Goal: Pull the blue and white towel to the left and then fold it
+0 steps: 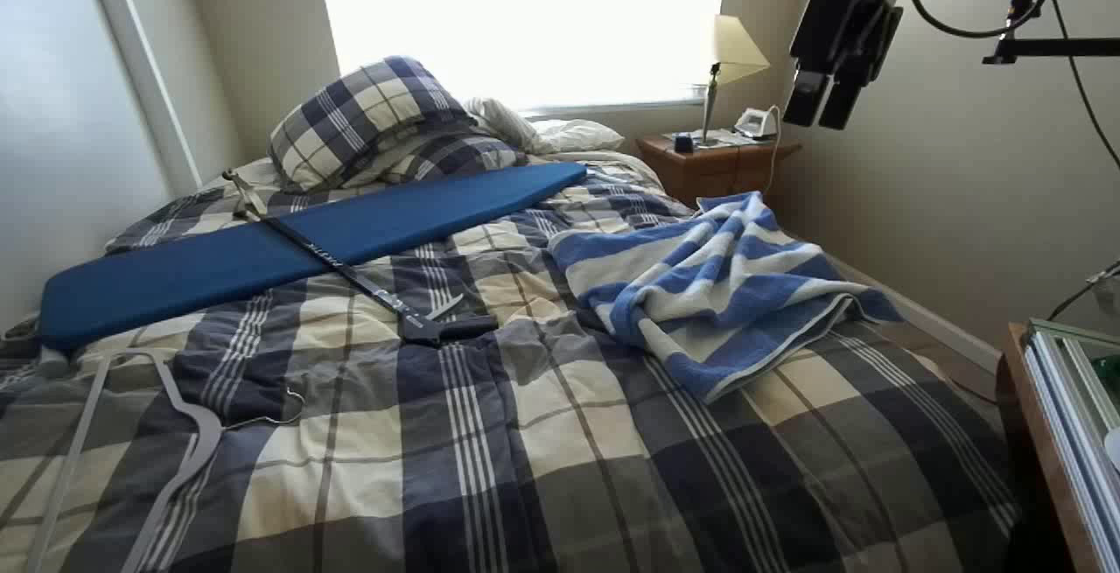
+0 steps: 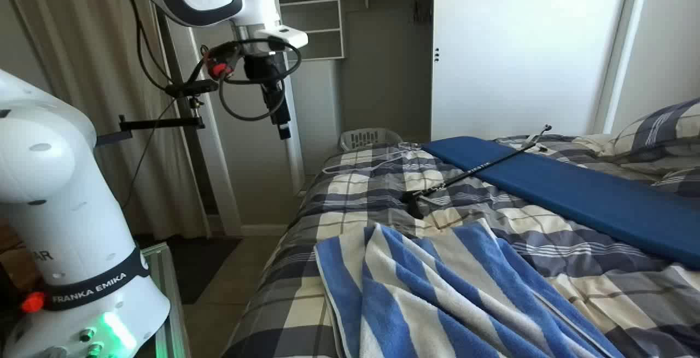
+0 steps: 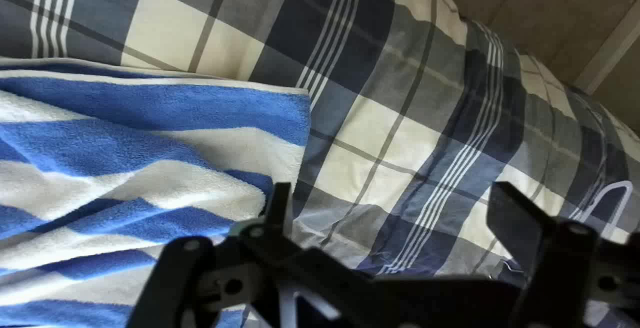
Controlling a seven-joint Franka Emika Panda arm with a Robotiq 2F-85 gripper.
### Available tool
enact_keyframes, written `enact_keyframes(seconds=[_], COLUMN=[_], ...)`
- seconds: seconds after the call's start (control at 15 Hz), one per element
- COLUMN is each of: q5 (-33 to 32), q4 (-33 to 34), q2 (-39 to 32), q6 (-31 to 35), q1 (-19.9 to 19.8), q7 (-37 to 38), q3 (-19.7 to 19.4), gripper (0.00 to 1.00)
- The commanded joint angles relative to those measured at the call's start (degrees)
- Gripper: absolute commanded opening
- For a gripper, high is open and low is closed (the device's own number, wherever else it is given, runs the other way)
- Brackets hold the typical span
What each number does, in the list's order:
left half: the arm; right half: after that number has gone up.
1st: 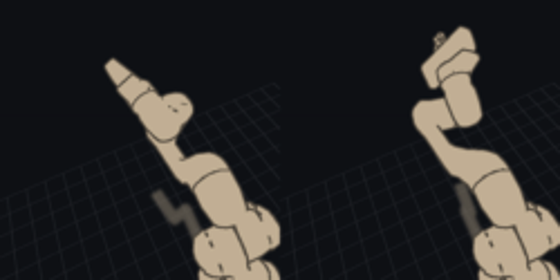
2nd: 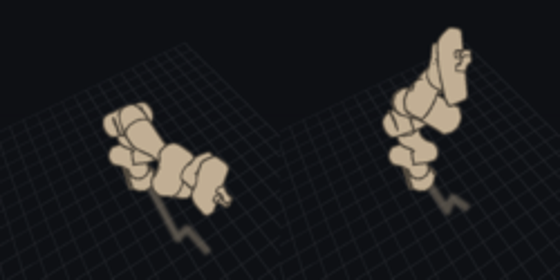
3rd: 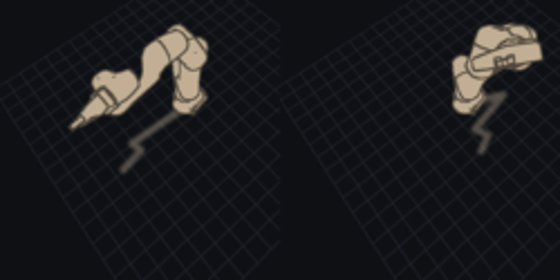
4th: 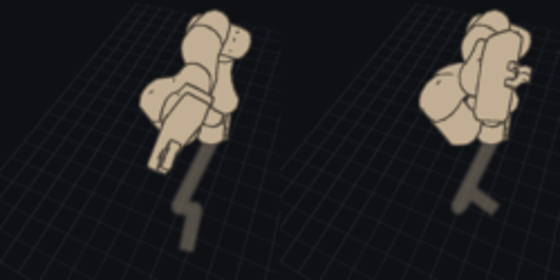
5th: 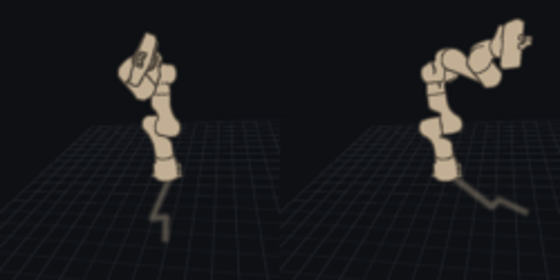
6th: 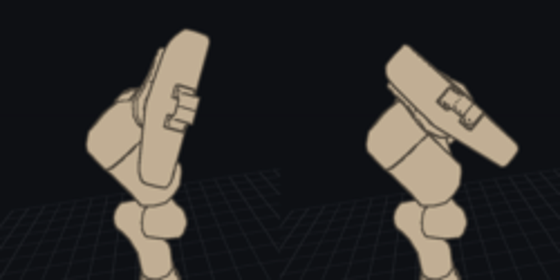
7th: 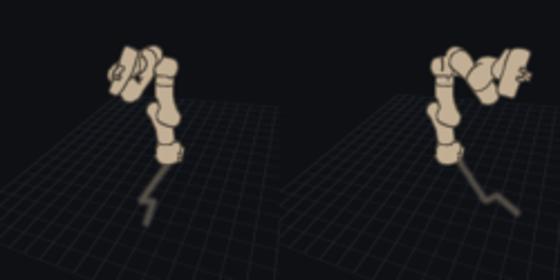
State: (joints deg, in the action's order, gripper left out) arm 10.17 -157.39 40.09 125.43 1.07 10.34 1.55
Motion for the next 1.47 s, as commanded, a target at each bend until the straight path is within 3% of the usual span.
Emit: enact_keyframes(seconds=[0.0, 0.47, 0.8, 1.07, 1.2, 1.4], q5=[0.2, 0.2, -4.2, -15.0, -23.0, -35.7], q4=[0.1, 0.1, 0.1, 0.1, 1.2, 4.0], q2=[0.0, 0.0, -9.3, -18.8, -24.1, -30.1], q6=[-0.2, -0.2, 15.3, 24.6, 25.7, 21.9], q1=[-0.3, -0.3, -7.7, -16.2, -22.7, -33.6], q7=[-0.2, -0.2, 13.6, 27.1, 35.4, 47.3], q3=[0.2, 0.2, 6.3, 13.5, 18.4, 26.7], gripper=[1.0, 1.0, 1.0, 1.0, 1.0, 1.0])
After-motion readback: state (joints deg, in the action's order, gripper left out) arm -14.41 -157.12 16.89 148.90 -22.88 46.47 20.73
